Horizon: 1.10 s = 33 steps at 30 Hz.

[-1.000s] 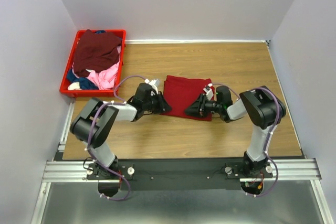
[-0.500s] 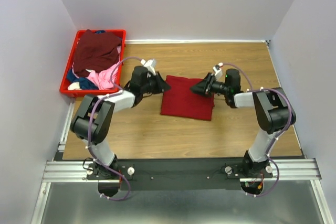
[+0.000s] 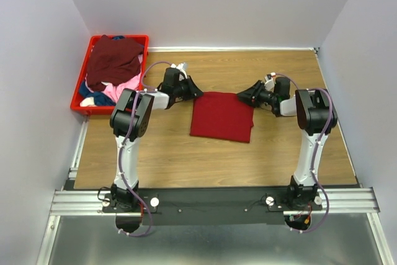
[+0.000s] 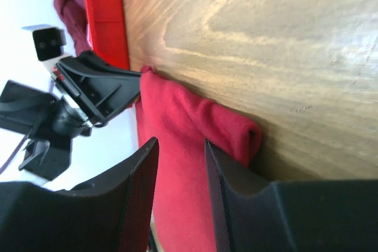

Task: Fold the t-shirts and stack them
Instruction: Fold the tshirt, then neatly place the folded tshirt to the corner

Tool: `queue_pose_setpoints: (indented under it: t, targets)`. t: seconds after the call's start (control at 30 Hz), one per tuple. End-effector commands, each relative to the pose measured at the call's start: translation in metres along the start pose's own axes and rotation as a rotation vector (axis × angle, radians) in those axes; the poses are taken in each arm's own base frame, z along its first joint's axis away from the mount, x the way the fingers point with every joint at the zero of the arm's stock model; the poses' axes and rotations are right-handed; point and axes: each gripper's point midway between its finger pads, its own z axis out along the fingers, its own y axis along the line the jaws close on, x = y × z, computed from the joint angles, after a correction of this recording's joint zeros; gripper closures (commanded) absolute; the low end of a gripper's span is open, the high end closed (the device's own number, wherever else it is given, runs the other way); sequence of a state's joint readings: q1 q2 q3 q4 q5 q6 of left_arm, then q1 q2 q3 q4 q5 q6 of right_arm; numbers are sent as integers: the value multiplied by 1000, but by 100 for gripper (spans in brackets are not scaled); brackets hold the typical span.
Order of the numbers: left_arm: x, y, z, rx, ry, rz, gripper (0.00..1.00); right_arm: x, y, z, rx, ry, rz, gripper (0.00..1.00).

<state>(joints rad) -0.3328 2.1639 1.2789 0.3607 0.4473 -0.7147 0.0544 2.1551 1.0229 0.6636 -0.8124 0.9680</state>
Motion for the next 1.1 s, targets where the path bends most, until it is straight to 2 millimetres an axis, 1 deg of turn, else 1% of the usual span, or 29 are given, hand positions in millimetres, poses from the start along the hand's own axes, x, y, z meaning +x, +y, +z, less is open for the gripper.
queue_pose_setpoints:
  t: [0.0,0.03,0.07,0.1,0.13,0.17,0.2,0.23,0.27,0.3,0.33,0.37,0.4,0.43,0.47,0.5,0.53,0.57,0.6,0.63,0.67,0.73,0.77,0.8,0.9,0.97,1.0,1.03,1.07]
  targets:
    - [13,2,0,11,53,-25,77,3,-27,-3,59,-4,12,54]
    - [12,-1,-2,14,50,-20,78,2,-19,-5,47,-6,-4,54]
    - [3,-8,-10,13,23,-7,77,5,-13,-9,41,-2,-14,54]
    - [-5,-13,-15,10,1,9,77,2,-6,-12,34,-9,-28,54]
    - [-9,-16,-20,-6,-5,19,77,-1,11,-20,37,-18,-69,53]
    - [-32,-32,-32,-10,-63,71,77,-4,16,-24,58,-22,-87,53]
    - [-43,-40,-40,-21,-89,95,75,-15,19,-27,107,-57,-171,53]
    - [-49,-44,-48,-48,-94,108,75,-11,21,-39,187,-41,-160,52]
    - [-75,-61,-66,-64,-165,171,75,-14,23,-47,230,-56,-190,51]
    - [-85,-66,-76,-81,-192,192,73,-11,7,-58,345,-69,-191,50]
    - [-89,-70,-86,-110,-201,212,72,-16,18,-69,368,-100,-221,47]
    - [-109,-84,-107,-132,-271,244,71,-13,17,-76,404,-105,-230,46]
    - [-115,-87,-118,-155,-289,293,69,-2,2,-86,496,-91,-225,44]
    - [-121,-90,-129,-175,-310,313,69,2,1,-93,531,-93,-232,42]
    - [-124,-98,-148,-197,-328,332,68,5,5,-100,558,-102,-252,39]
    - [-131,-94,-159,-246,-355,371,64,14,4,-101,588,-85,-282,39]
    - [-129,-92,-169,-281,-354,380,62,23,-10,-112,676,-74,-277,38]
    - [-137,-95,-190,-324,-407,398,60,28,-13,-115,709,-66,-285,37]
    - [-138,-95,-201,-346,-422,413,58,36,-12,-117,731,-57,-299,36]
    - [-140,-95,-211,-370,-440,436,55,41,-17,-122,766,-50,-297,36]
    - [-141,-96,-230,-403,-476,445,54,49,-21,-123,775,-32,-295,36]
    - [-142,-98,-248,-426,-507,468,51,60,-22,-120,788,-8,-305,36]
    - [-141,-98,-262,-451,-532,482,51,65,-23,-118,795,5,-308,36]
    - [-140,-97,-268,-463,-538,492,48,70,-24,-115,800,18,-309,36]
    - [-131,-89,-282,-499,-548,515,48,79,-32,-111,820,48,-303,37]
    - [-123,-78,-284,-525,-539,517,49,84,-38,-107,831,70,-300,37]
    - [-118,-74,-284,-533,-531,517,49,86,-37,-104,829,80,-306,37]
    - [-117,-72,-283,-533,-533,516,48,90,-42,-101,836,101,-301,38]
    - [-110,-65,-280,-542,-515,514,48,93,-43,-99,835,113,-301,39]
